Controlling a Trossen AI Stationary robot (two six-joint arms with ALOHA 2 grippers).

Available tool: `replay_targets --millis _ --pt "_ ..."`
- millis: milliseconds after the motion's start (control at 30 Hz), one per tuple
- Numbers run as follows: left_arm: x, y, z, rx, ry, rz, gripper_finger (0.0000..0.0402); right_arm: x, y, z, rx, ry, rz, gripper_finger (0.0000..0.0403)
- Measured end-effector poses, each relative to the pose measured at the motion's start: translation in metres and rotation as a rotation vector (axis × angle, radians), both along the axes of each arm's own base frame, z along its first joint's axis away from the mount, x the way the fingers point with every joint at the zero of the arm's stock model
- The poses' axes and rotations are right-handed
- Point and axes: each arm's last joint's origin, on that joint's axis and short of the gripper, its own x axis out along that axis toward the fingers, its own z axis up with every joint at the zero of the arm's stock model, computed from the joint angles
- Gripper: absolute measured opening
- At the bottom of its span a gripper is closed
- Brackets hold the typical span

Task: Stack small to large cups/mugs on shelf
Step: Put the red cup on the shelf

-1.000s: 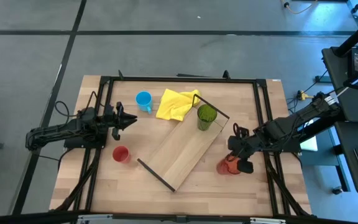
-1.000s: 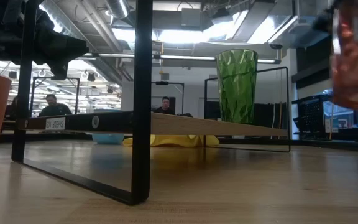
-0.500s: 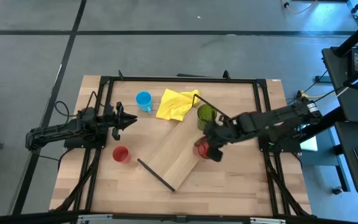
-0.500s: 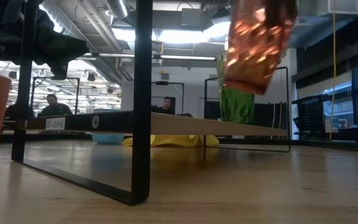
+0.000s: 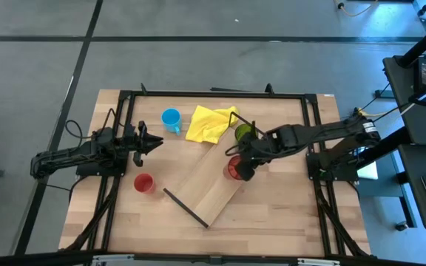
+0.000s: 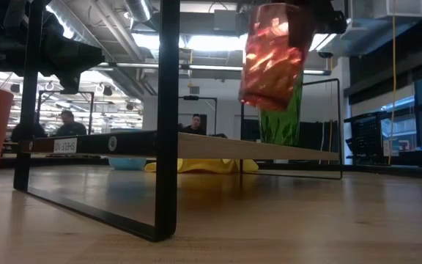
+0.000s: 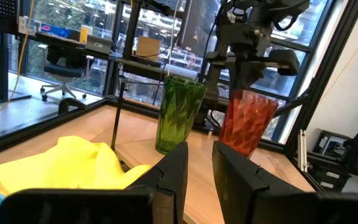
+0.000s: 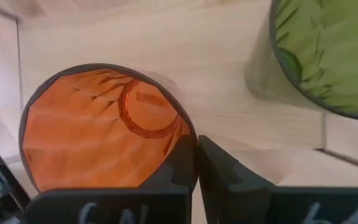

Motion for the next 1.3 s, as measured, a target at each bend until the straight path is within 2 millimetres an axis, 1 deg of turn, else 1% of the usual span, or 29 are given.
replay_targets --millis 100,233,333,400,533,633,700,767,867,933,1067,1200,1300 --pt "0.000 0.000 0.000 0.000 0.000 -0.001 0.0069 0.008 0.000 -0.008 0.036 0.001 -0.090 0.0011" --pt "0.000 0.000 0.000 0.000 -0.001 0.000 0.0069 0.018 0.002 -0.024 0.090 0.048 -0.223 0.0011" --pt "0.000 0.000 0.000 0.000 0.000 0.000 0.0069 0.019 0.007 -0.027 0.131 0.048 -0.334 0.0011" --pt "0.000 0.000 0.000 0.000 0.000 0.000 0.0069 0.018 0.011 -0.024 0.158 0.030 -0.421 0.0011" --pt "0.000 0.000 0.000 0.000 0.000 0.000 0.0069 0.010 0.017 -0.008 0.177 0.017 -0.575 0.0011" --pt "0.000 0.000 0.000 0.000 0.000 -0.001 0.0069 0.005 0.022 -0.001 0.187 0.018 -0.688 0.0011" --pt "0.000 0.000 0.000 0.000 0.000 0.000 0.0069 0.005 0.026 -0.002 0.197 0.006 -0.748 0.0011" --pt "0.000 0.000 0.000 0.000 0.000 -0.001 0.0069 0.008 0.031 -0.008 0.211 0.018 -0.800 0.0011" --pt "0.000 0.000 0.000 0.000 0.000 -0.001 0.0069 0.018 0.035 -0.020 0.239 0.031 -0.855 0.0011" --pt "0.000 0.000 0.000 0.000 0.000 -0.001 0.0069 0.023 0.037 -0.022 0.253 0.019 -0.882 0.0011" --pt "0.000 0.000 0.000 0.000 0.000 0.000 0.0069 0.028 0.037 -0.016 0.204 0.011 -0.938 0.0011" --pt "0.000 0.000 0.000 0.000 0.000 0.000 0.0069 0.026 0.036 -0.003 0.145 0.075 -0.975 0.0011" --pt "0.000 0.000 0.000 0.000 0.000 0.000 0.0069 0.028 0.036 -0.002 0.122 0.122 -0.999 0.0011"
